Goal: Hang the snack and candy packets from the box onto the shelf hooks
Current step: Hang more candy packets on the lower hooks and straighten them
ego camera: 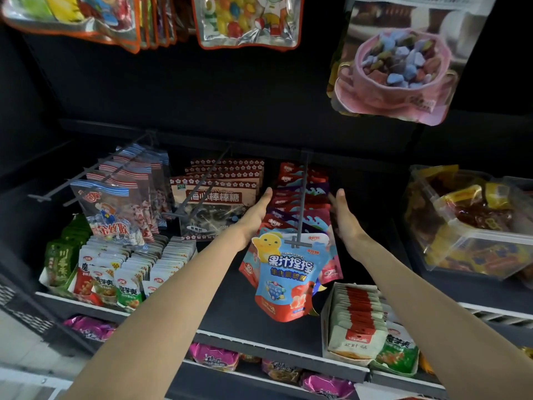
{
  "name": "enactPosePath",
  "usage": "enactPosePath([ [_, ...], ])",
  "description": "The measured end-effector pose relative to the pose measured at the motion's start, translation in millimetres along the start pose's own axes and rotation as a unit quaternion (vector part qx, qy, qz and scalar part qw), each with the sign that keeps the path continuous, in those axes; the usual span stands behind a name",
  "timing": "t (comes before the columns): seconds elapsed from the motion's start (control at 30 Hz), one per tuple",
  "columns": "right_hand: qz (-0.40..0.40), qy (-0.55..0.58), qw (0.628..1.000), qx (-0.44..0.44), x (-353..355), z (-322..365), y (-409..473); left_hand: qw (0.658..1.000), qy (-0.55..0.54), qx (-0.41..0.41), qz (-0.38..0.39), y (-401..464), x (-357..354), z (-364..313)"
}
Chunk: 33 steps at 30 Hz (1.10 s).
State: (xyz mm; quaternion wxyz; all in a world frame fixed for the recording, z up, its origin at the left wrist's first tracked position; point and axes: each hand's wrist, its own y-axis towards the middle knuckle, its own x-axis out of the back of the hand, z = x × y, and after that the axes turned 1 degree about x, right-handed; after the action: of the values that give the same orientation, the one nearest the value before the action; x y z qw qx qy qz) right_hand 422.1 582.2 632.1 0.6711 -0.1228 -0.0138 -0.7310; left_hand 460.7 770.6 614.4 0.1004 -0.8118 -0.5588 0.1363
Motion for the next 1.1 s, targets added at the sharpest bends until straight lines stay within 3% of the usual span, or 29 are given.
enactPosePath([
  [0.27,0.042,0.028,0.998,-0.036,-3.8,-15.7,-0.1,0.999,-0.030,-0.005,0.016,1.4,-2.8,0.8],
  [0.53,0.001,-0.015,1.000,-0.010,0.8,-1.1,-1.5,0.996,0.040,-0.035,-0.071,18.1,5.7,-1.9],
  [0.7,-0.023,-0.021,0.999,-0.018,4.1,7.2,11.4,0.995,0.038,-0.022,-0.088,16.2,-4.2,-24.8],
  [1.1,0.043,0.038,0.998,-0.027,-0.9,0.6,25.0,0.997,0.058,-0.009,-0.054,23.5,-0.1,-18.7],
])
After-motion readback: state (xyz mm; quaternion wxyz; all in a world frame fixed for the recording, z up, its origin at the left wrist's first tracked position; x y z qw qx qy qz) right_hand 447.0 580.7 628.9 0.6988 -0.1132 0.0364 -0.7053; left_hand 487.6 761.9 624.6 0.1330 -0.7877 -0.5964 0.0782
